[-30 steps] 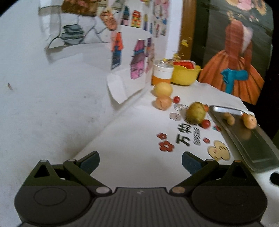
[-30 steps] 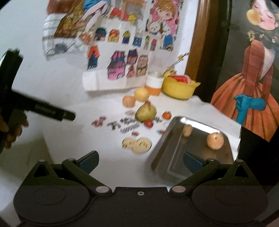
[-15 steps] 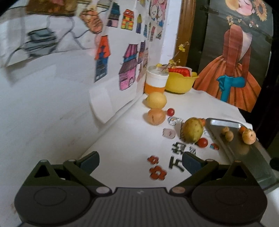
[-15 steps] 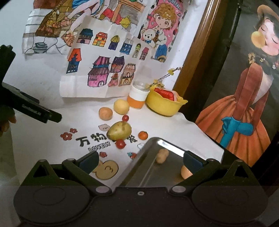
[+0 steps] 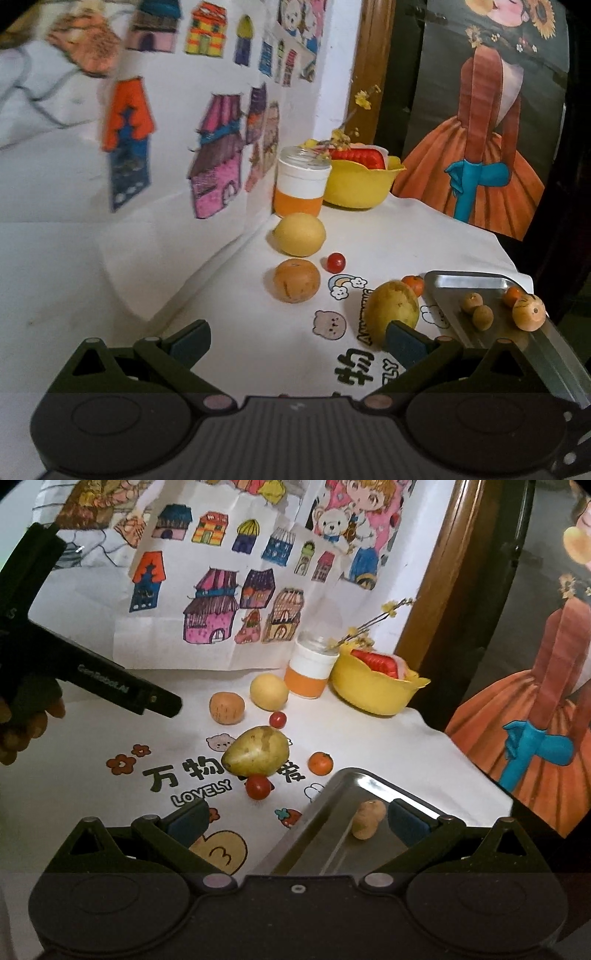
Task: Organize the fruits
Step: 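Move the left gripper around the yellow-green mango while the right approaches a red cherry tomato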
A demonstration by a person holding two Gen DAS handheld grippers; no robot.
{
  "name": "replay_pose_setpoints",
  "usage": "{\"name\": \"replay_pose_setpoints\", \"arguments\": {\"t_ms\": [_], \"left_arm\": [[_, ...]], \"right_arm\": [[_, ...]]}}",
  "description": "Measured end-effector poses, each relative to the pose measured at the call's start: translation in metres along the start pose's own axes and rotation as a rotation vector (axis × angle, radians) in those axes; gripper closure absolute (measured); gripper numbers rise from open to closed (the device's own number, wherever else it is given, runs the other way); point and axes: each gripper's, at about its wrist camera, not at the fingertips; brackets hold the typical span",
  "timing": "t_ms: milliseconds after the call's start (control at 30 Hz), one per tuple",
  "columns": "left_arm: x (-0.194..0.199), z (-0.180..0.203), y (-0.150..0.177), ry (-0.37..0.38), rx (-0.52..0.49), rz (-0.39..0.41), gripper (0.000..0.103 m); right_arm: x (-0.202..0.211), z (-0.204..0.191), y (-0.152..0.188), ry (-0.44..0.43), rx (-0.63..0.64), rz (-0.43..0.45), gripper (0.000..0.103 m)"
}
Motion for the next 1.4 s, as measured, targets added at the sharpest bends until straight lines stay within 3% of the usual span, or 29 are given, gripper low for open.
{"name": "replay_pose_setpoints", "arguments": {"t_ms": [300,533,733,1233,1400], "left_arm": [[-0.028,0.011,-0.010,0.157,0.036,-0.004,0.000],[-0.053,0.023,-0.013,0.188,0.001,-0.075,0.000],[-0.073,0.019,-0.017,0.207,0.045,-0.163,0.000],[-0.100,0.037,-0.026,0.241,0.036,-0.204,0.001],[-0.104,0.039,-0.027,0.247,0.025,-0.202,0.002]], "right_arm": [[-0.042,-0.002,-0.007,-0.112,0.069,-0.063,0.001],[-0.064,0.003,-0.012,-0.206,0.014,-0.098,0.001],[-0.073,0.006,-0.012,-0.227,0.004,-0.103,0.002],[-0.096,0.008,-0.012,-0.266,0.008,-0.117,0.034],[-0.102,0.011,-0.012,-0.271,-0.011,-0.120,0.049]]}}
Point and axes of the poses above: each gripper's, at about its wrist camera, not at the fingertips, and x roughly against the way its jaws point, z to its right, y to its underside
